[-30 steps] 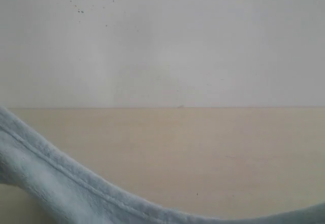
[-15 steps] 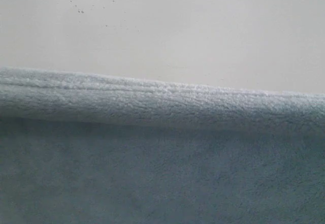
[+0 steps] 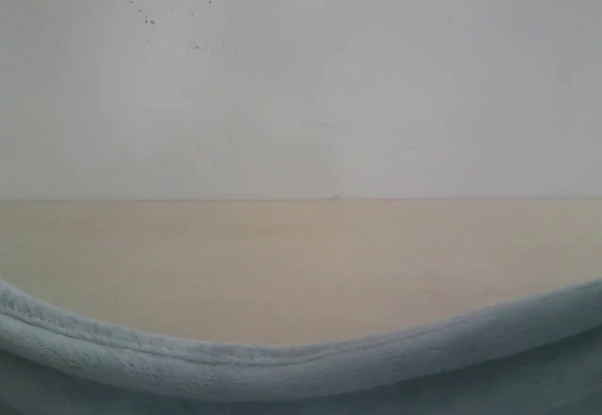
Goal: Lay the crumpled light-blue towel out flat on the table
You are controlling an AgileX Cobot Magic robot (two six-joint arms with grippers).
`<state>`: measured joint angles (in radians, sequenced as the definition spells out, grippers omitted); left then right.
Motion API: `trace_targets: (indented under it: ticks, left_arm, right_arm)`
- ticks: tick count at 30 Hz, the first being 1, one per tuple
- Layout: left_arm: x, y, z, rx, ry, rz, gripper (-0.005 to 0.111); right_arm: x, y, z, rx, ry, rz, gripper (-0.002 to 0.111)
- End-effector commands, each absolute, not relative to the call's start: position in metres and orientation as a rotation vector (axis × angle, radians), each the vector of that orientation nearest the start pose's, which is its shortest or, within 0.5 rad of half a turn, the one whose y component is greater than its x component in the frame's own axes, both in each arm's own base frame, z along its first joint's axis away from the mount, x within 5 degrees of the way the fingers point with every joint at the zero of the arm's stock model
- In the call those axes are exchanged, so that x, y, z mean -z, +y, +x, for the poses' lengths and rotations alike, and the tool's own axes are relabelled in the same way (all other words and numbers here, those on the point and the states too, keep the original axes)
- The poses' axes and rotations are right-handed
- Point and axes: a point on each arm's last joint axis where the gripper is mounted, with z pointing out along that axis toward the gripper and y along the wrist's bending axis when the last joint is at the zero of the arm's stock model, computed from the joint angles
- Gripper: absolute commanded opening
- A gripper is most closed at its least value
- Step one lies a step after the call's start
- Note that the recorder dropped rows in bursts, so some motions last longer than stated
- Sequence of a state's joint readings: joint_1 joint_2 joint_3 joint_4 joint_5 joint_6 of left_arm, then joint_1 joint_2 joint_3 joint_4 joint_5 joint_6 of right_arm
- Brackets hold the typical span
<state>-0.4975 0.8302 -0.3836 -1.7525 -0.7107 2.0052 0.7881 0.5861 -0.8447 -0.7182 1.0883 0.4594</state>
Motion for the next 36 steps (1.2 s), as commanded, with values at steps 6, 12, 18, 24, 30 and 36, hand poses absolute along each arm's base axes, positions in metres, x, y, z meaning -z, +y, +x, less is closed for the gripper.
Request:
trace_targets:
  ticks: [6, 12, 18, 24, 30, 36]
  left_arm:
    - [-0.242, -0.031, 0.180, -0.586, 2.075, 0.334, 0.004]
    - [-0.239, -0.032, 0.182, -0.594, 2.088, 0.345, 0.004]
    - [-0.236, -0.036, 0.183, -0.519, 2.098, 0.317, 0.004]
    - [-0.217, -0.041, 0.194, -0.536, 2.176, 0.296, 0.004]
    - [-0.207, -0.044, 0.202, -0.537, 2.181, 0.224, 0.004]
    - [-0.224, -0.034, 0.196, -0.590, 2.092, 0.120, 0.004]
  right_arm:
    - [-0.324, 0.072, 0.155, 0.246, 2.064, -0.443, 0.000]
    - [-0.293, 0.073, 0.203, 0.127, 2.161, -0.323, 0.000]
    - [-0.263, 0.048, 0.239, 0.051, 2.269, -0.246, 0.000]
    - [-0.244, 0.042, 0.268, 0.064, 2.322, -0.285, 0.000]
    - [-0.253, 0.047, 0.289, 0.046, 2.288, -0.269, 0.000]
    - [-0.279, 0.045, 0.277, 0.026, 2.200, -0.240, 0.000]
